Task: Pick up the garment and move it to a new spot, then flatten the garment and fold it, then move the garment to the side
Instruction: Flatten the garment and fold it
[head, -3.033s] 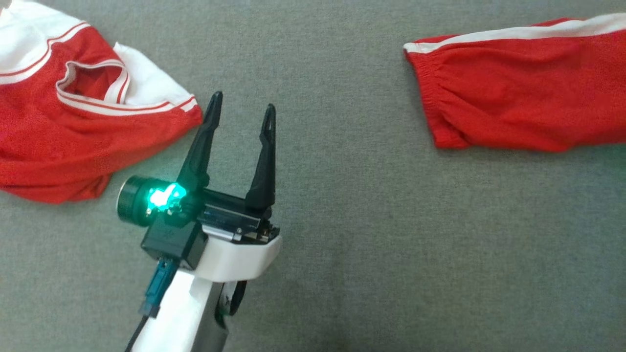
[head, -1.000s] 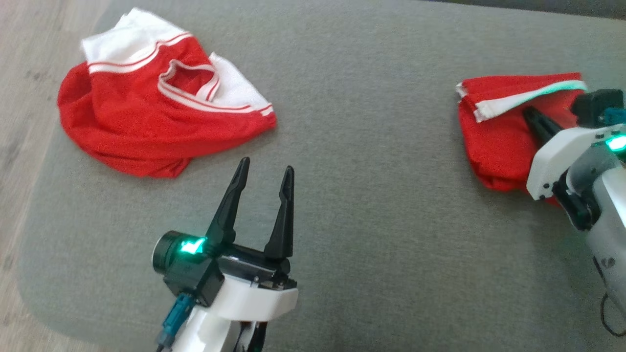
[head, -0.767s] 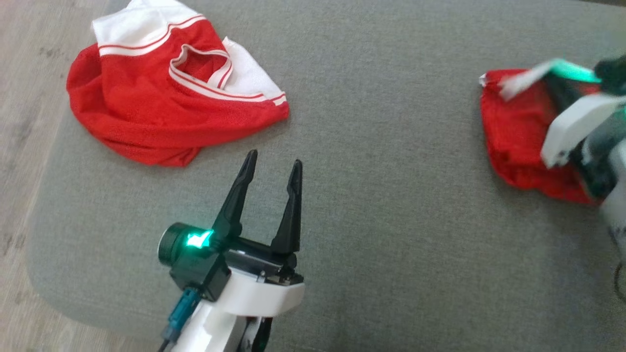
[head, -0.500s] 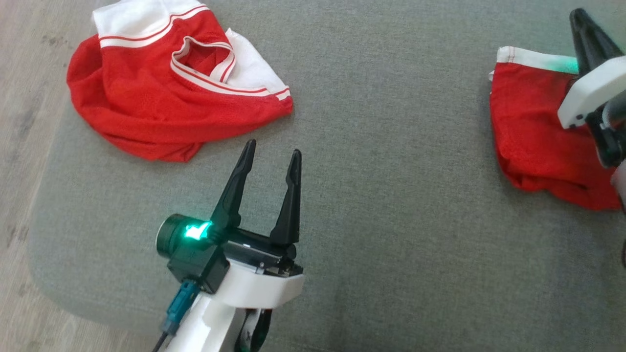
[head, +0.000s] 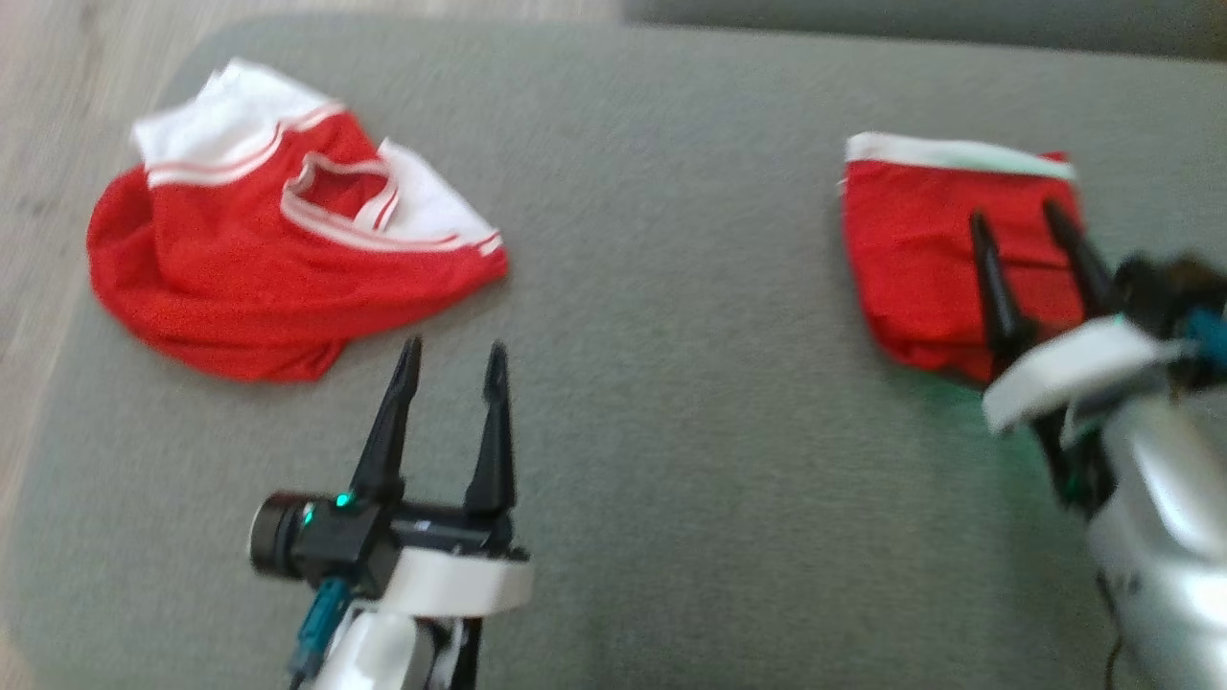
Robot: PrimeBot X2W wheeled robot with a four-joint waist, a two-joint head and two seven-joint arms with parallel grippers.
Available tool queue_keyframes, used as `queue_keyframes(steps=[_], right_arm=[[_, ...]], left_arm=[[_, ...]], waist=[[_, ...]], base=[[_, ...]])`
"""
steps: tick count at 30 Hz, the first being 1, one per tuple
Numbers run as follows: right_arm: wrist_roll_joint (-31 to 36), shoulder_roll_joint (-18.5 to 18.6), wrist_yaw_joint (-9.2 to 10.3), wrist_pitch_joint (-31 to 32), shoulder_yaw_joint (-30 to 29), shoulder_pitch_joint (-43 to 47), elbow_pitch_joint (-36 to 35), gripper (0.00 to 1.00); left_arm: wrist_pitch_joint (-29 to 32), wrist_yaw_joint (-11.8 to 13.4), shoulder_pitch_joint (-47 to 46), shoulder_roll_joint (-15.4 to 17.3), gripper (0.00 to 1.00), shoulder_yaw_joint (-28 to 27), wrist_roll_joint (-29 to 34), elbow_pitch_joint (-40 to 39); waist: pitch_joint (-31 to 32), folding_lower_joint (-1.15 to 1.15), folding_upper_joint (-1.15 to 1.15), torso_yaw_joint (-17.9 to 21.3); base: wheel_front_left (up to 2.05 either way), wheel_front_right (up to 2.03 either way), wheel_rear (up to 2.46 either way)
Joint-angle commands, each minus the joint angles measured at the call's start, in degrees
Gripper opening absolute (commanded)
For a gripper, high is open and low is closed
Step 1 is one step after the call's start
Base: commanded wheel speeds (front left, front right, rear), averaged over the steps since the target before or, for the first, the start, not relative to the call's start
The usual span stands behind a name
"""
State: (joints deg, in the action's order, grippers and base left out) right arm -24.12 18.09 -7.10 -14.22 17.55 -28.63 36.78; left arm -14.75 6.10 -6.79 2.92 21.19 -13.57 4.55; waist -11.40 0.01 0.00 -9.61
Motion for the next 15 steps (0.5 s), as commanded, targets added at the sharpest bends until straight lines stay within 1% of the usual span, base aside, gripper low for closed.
queue_keyframes(steps=[1,5,8,11,13,15], right_arm=[[0.7,-0.9,-0.39,-0.8,-0.6,2.4,-3.5,1.0],[4.0,-4.0,-0.39,-0.8,-4.9,12.9,-10.6,1.0],[6.4,-5.9,-0.39,-0.8,-7.7,19.1,-14.2,1.0],[9.0,-7.3,-0.39,-0.8,-9.9,23.8,-17.2,1.0],[10.5,-7.9,-0.39,-0.8,-10.4,26.1,-18.9,1.0],[11.0,-8.2,-0.39,-0.8,-10.5,27.2,-19.7,1.0]], left_arm=[[-0.2,0.3,-0.1,0.0,1.0,-2.9,0.5,-1.2],[-0.2,-0.3,2.3,0.0,1.0,-5.6,1.9,1.0],[-0.2,-1.1,4.2,0.0,1.0,-6.9,2.9,2.6],[-0.2,-2.0,5.9,0.0,1.0,-7.9,3.5,3.4],[-0.2,-2.7,7.0,0.0,1.0,-8.1,4.0,4.3],[-0.2,-2.8,7.5,0.0,1.0,-8.4,4.0,4.7]], waist=[[4.4,-0.01,0.0,3.9],[8.2,-0.01,0.0,6.7],[10.7,-0.01,0.0,8.3],[12.2,-0.01,0.0,9.5],[13.1,-0.01,0.0,10.1],[13.5,-0.01,0.0,10.4]], base=[[0.0,0.0,0.0],[0.0,0.0,0.0],[0.0,0.0,0.0],[0.0,0.0,0.0],[0.0,0.0,0.0],[0.0,0.0,0.0]])
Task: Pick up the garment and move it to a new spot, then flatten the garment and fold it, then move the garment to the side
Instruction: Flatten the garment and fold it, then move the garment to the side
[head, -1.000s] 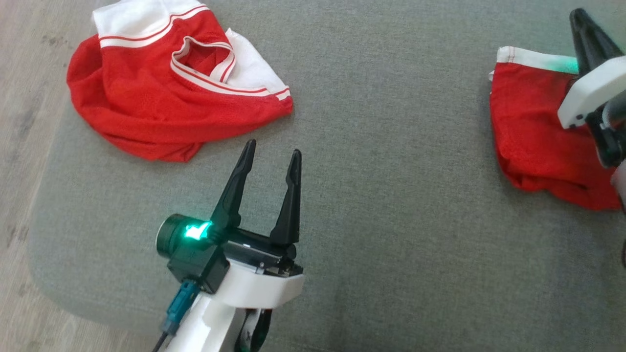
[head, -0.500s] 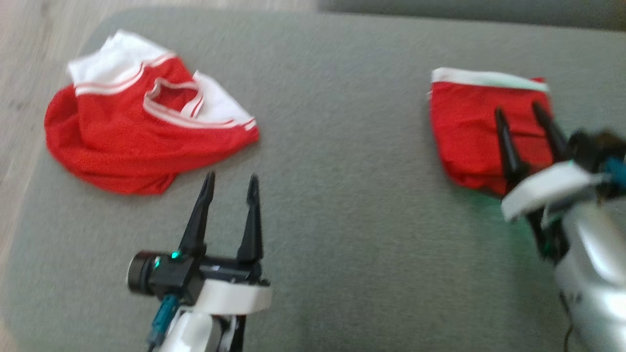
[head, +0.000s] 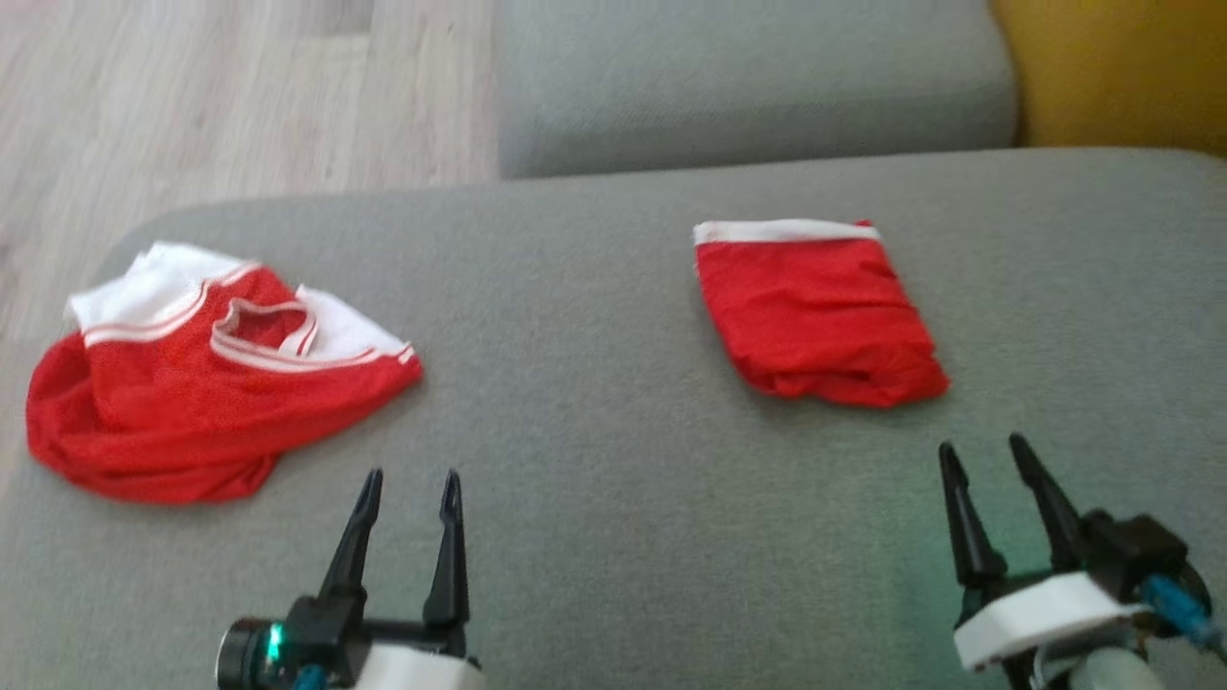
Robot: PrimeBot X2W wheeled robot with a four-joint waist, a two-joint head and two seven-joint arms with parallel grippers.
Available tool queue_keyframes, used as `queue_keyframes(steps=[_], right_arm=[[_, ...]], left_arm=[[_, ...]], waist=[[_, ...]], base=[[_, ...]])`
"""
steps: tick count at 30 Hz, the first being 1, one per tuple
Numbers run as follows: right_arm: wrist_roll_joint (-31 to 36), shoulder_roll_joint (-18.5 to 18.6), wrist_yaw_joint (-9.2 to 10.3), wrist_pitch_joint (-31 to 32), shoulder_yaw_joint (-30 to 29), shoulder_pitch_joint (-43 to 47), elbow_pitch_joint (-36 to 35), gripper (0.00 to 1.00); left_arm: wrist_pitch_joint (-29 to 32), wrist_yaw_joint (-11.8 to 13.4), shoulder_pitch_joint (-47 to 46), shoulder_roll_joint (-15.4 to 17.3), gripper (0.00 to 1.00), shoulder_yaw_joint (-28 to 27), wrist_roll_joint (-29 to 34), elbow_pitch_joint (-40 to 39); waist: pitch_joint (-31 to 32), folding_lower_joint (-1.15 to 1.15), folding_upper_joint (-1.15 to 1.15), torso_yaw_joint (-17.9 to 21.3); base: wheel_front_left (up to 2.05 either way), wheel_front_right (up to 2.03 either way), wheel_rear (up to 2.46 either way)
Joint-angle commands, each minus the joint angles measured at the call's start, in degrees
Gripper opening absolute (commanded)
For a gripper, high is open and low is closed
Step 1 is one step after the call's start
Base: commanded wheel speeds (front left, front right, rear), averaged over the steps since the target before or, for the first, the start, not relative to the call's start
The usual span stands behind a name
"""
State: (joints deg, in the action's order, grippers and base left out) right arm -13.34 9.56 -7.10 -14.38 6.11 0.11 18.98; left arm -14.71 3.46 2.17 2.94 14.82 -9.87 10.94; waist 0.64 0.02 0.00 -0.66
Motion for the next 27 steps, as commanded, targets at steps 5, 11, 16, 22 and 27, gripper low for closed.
queue_keyframes(steps=[5,11,16,22,27], right_arm=[[1.8,-0.5,-0.39,-0.6,0.6,2.3,-4.5,1.0],[2.1,-1.3,-0.39,-0.6,0.4,3.7,-4.8,1.0],[2.1,-1.7,-0.39,-0.6,0.5,3.8,-4.7,1.0],[2.1,-1.9,-0.39,-0.6,0.4,4.0,-4.3,1.0],[2.2,-2.0,-0.39,-0.6,0.5,4.1,-4.1,1.0]], left_arm=[[-0.3,0.5,0.7,-0.1,1.0,-2.8,0.2,-0.3],[-0.3,0.8,2.1,-0.1,1.0,-3.1,0.5,-0.2],[-0.3,0.6,2.6,-0.1,1.0,-3.7,0.8,-0.4],[-0.3,0.7,2.7,-0.1,1.0,-3.7,0.7,-0.6],[-0.3,0.9,3.0,-0.1,1.0,-3.7,0.6,-0.9]], waist=[[3.1,-0.02,0.0,2.3],[3.9,-0.02,0.0,2.4],[4.0,-0.02,0.0,2.2],[4.2,-0.02,0.0,1.8],[4.2,-0.02,0.0,1.7]], base=[[0.0,0.0,0.0],[0.0,0.0,0.0],[0.0,0.0,0.0],[0.0,0.0,0.0],[0.0,0.0,0.0]])
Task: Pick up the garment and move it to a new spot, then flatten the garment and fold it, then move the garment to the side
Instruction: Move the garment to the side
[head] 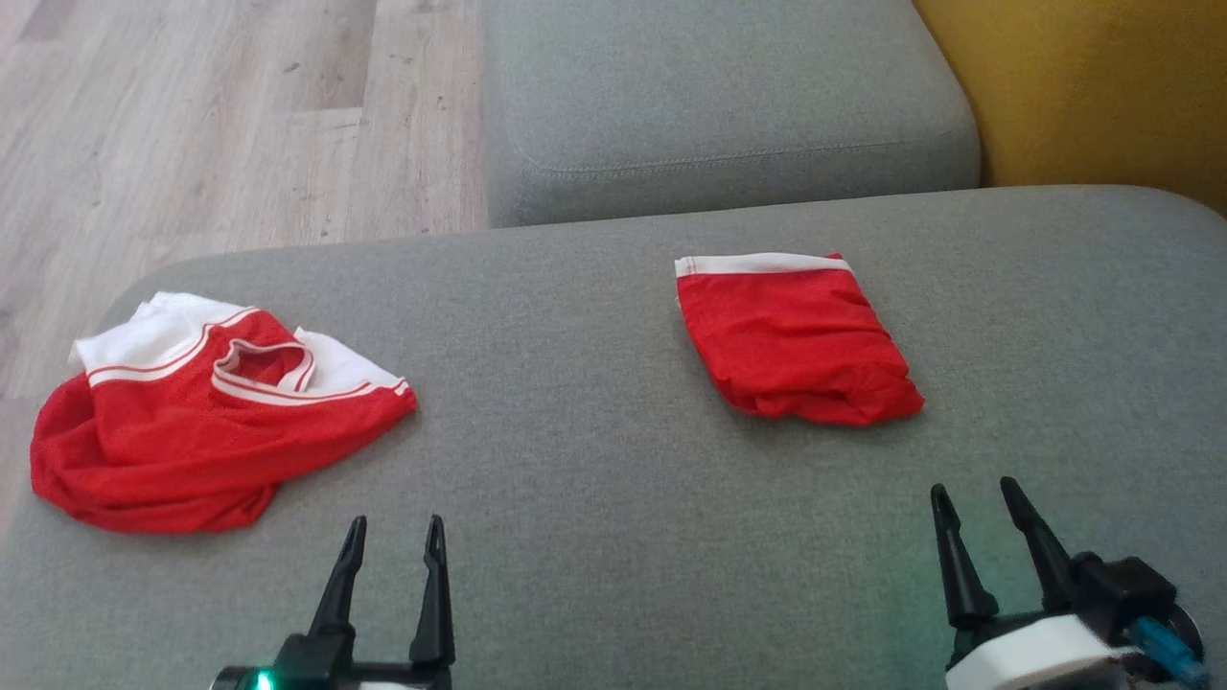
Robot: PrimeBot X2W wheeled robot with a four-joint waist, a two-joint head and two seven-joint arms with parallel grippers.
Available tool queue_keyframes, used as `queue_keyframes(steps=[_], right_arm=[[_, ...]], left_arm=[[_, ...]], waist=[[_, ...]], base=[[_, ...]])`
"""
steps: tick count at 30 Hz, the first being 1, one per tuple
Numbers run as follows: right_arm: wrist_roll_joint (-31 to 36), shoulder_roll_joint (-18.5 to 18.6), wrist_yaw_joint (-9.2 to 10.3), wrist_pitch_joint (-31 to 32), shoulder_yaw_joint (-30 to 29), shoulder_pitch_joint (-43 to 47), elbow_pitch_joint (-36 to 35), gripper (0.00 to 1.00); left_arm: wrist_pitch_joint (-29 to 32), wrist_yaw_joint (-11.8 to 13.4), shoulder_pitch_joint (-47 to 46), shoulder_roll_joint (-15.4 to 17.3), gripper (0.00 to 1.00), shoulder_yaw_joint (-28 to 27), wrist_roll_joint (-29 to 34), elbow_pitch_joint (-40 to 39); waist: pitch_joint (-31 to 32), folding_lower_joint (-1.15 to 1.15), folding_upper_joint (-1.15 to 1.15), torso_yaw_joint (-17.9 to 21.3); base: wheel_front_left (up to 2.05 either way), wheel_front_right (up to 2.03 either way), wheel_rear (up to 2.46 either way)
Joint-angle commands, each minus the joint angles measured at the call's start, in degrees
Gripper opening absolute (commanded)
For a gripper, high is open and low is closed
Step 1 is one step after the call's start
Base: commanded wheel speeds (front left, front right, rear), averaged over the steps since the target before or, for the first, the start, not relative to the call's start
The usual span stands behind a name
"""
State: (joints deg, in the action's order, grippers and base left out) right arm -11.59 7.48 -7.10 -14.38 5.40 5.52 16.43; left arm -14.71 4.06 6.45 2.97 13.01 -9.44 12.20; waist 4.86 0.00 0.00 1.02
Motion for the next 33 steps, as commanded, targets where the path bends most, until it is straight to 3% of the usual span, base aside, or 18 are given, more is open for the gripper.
queue_keyframes(steps=[1,10,18,25,32,33], right_arm=[[0.4,0.1,-0.39,-0.6,1.3,-1.3,-1.5,1.0],[-1.5,0.7,-0.39,-0.6,4.3,-5.7,3.1,1.0],[-7.2,3.6,-0.39,0.5,5.3,-18.5,10.4,1.0],[-12.8,11.6,-0.39,9.3,5.5,-34.9,20.8,1.0],[-19.8,14.1,-0.39,17.4,11.8,-41.6,27.8,1.0],[-21.0,14.1,-0.39,18.3,12.8,-41.9,28.4,0.96]], left_arm=[[-0.3,0.3,-1.3,-0.1,1.0,-2.0,0.2,-2.2],[-0.3,0.6,-2.1,-0.1,1.0,-1.8,-0.7,-3.3],[-0.3,0.2,-4.9,-0.1,1.0,-1.2,-1.6,-5.8],[-0.3,-0.2,-9.8,-0.1,1.0,0.5,-1.8,-7.1],[-0.3,-0.1,-12.8,-0.1,1.0,1.4,-1.9,-7.2],[-0.3,-0.1,-13.1,-0.1,1.0,1.4,-1.8,-7.1]], waist=[[-0.1,0.0,0.0,0.0],[-2.7,0.0,0.0,0.0],[-10.1,0.0,0.0,-1.7],[-17.4,0.0,0.0,-4.4],[-21.4,0.0,0.0,-5.8],[-21.7,0.0,0.0,-5.8]], base=[[0.0,0.0,0.0],[0.0,0.0,0.0],[0.0,0.0,0.0],[0.0,0.0,0.0],[0.0,0.0,0.0],[0.0,0.0,0.0]])
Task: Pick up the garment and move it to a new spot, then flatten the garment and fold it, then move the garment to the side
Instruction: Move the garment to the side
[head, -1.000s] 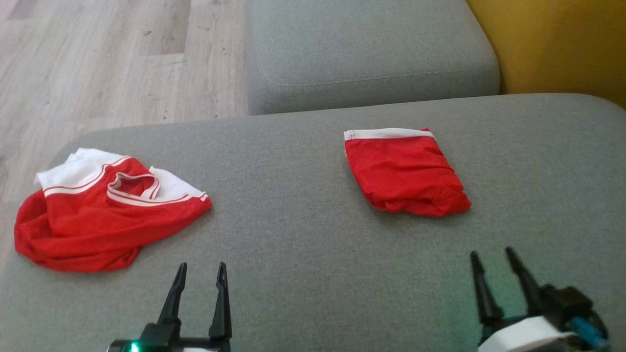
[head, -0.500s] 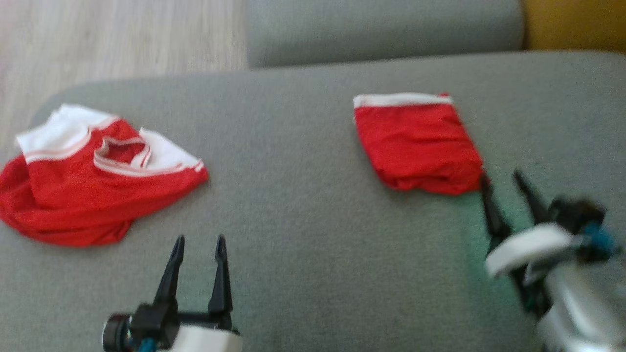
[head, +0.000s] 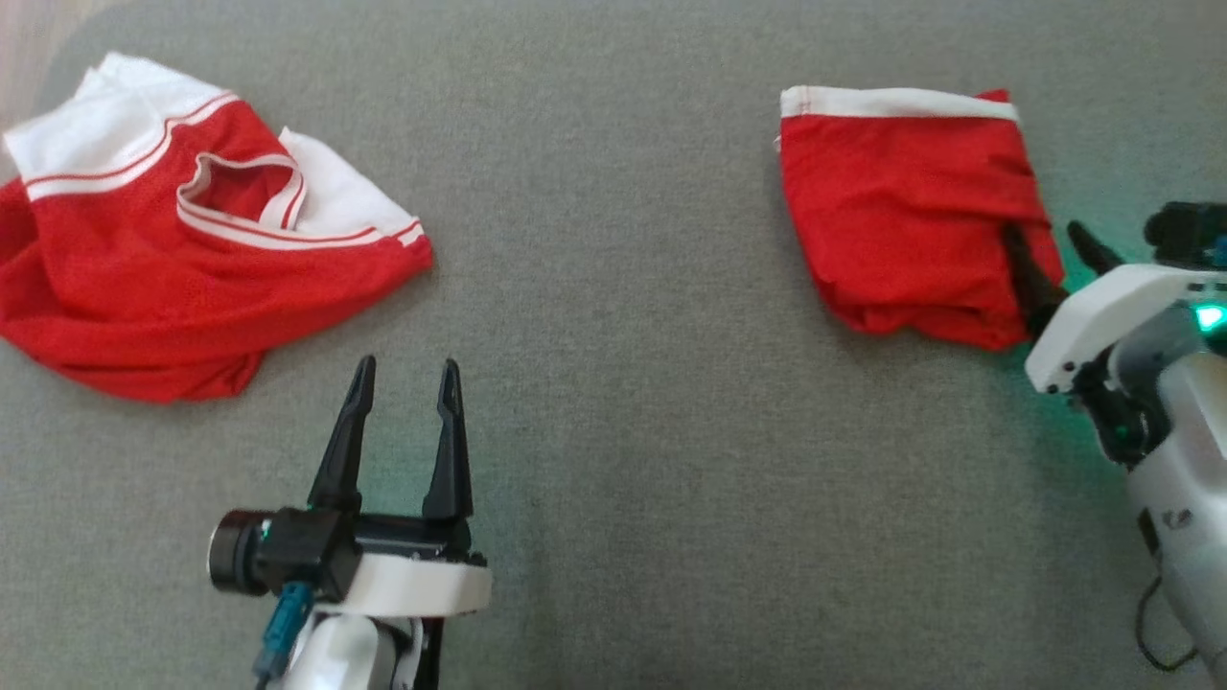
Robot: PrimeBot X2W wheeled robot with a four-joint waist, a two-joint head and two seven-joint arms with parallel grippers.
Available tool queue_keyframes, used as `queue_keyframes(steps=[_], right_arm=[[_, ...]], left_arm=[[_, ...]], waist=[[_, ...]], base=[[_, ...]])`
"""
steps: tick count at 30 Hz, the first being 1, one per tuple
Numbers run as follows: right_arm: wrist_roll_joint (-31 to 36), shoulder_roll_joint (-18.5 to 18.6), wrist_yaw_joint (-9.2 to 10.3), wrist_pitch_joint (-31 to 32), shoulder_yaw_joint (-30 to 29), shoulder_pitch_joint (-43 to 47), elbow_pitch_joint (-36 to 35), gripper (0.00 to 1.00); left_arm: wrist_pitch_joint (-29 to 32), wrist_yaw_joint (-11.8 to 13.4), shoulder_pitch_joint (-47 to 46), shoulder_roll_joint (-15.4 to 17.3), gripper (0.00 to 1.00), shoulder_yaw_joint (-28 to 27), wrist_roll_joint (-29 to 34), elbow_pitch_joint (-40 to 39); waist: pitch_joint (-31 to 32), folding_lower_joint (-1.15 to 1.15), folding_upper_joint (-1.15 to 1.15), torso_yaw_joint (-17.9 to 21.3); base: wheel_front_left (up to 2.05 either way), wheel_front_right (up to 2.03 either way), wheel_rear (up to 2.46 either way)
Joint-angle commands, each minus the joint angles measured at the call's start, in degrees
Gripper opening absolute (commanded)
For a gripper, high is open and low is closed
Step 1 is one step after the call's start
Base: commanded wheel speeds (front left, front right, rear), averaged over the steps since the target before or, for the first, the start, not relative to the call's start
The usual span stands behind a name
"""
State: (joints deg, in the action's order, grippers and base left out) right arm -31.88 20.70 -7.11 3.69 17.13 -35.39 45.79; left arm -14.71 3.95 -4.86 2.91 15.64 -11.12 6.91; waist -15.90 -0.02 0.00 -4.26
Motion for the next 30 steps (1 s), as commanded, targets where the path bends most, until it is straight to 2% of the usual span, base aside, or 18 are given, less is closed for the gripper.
queue_keyframes(steps=[1,2,3,5,10,16,24,25,26,30], right_arm=[[-1.6,0.9,-0.37,1.2,2.3,-1.2,-0.5,0.57],[-2.4,1.0,-0.37,1.5,3.5,-1.4,-0.2,0.18],[-3.5,1.0,-0.37,1.5,4.3,-1.6,-0.1,0.0],[-6.5,1.7,-0.37,-0.5,5.6,-2.2,0.0,0.0],[-7.3,6.5,-0.37,-3.5,6.8,-3.6,1.5,0.0],[-4.8,16.6,-0.37,-6.2,5.1,-5.8,4.5,0.0],[-0.8,28.3,-0.37,-10.8,-2.3,-9.5,7.5,0.0],[0.4,29.2,-0.37,-11.6,-3.3,-9.8,7.9,0.35],[1.5,29.7,-0.37,-12.3,-4.3,-10.2,8.4,0.99],[6.5,29.8,-0.37,-14.8,-6.5,-11.3,8.8,1.0]], left_arm=[[-0.3,0.1,-2.1,0.0,1.0,-1.3,-0.2,-1.8],[-0.3,0.2,-2.4,0.0,1.0,-1.3,-0.2,-1.7],[-0.3,0.3,-2.6,0.0,1.0,-1.3,-0.2,-1.7],[-0.3,0.4,-3.0,0.0,1.0,-1.4,-0.3,-1.8],[-0.3,-0.3,-3.6,0.0,1.0,-1.3,-0.5,-2.3],[-0.3,-1.7,-7.8,0.0,1.0,1.5,-0.3,-4.5],[-0.3,-3.0,-14.4,0.0,1.0,6.2,0.2,-7.5],[-0.3,-3.0,-14.9,0.0,1.0,6.4,0.3,-7.4],[-0.3,-2.8,-15.3,0.0,1.0,6.6,0.3,-7.3],[-0.3,-2.7,-15.9,0.0,1.0,6.7,-0.2,-6.6]], waist=[[-1.2,0.02,0.0,-0.4],[-1.4,0.02,0.0,-0.3],[-1.6,0.02,0.0,-0.1],[-2.0,0.02,0.0,1.1],[-4.1,0.02,0.0,4.5],[-10.7,0.02,0.0,7.2],[-19.5,0.02,0.0,7.9],[-19.9,0.02,0.0,8.0],[-20.2,0.02,0.0,8.0],[-19.7,0.02,0.0,7.9]], base=[[0.0,0.0,0.0],[0.0,0.0,0.0],[0.0,0.0,0.0],[0.0,0.0,0.0],[0.0,0.0,0.0],[0.0,0.0,0.0],[0.0,0.0,0.0],[0.0,0.0,0.0],[0.0,0.0,0.0],[0.0,0.0,0.0]])
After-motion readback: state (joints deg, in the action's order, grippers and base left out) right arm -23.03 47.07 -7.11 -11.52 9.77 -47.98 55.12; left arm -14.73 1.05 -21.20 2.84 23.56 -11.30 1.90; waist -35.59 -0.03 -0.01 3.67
